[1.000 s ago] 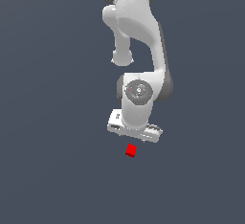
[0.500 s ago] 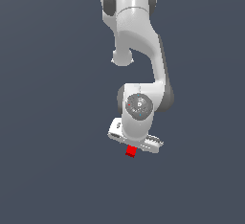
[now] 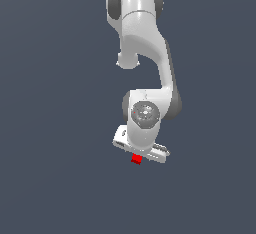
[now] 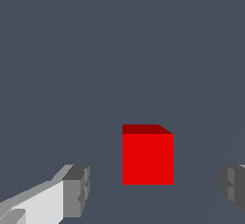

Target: Stack the red cube on top of the green cube.

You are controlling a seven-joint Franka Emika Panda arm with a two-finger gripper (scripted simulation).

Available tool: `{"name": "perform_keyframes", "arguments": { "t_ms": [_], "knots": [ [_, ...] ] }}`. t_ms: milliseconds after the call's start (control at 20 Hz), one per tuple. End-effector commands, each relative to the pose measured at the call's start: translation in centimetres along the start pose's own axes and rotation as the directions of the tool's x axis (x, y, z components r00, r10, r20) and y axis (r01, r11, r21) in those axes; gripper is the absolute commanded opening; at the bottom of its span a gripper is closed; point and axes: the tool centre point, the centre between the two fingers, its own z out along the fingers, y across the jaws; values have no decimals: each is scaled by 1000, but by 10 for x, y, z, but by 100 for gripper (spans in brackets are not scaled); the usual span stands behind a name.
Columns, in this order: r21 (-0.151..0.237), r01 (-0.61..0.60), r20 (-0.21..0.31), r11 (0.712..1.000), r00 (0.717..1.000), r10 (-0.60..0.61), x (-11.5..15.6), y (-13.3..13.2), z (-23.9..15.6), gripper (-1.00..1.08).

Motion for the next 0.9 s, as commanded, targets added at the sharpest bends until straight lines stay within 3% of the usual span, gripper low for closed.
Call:
{"name": "perform_keyframes", "arguments": {
  "t_ms": [0, 500, 800, 850],
  "knots": [
    [0, 0, 0, 1000, 1000, 0, 0, 0, 3, 100],
    [0, -1, 0, 1000, 1000, 1, -1, 0, 47, 100],
    [0, -1, 0, 1000, 1000, 1, 1, 0, 50, 100],
    [0, -1, 0, 1000, 1000, 1, 1, 0, 50, -100]
  ]
}}
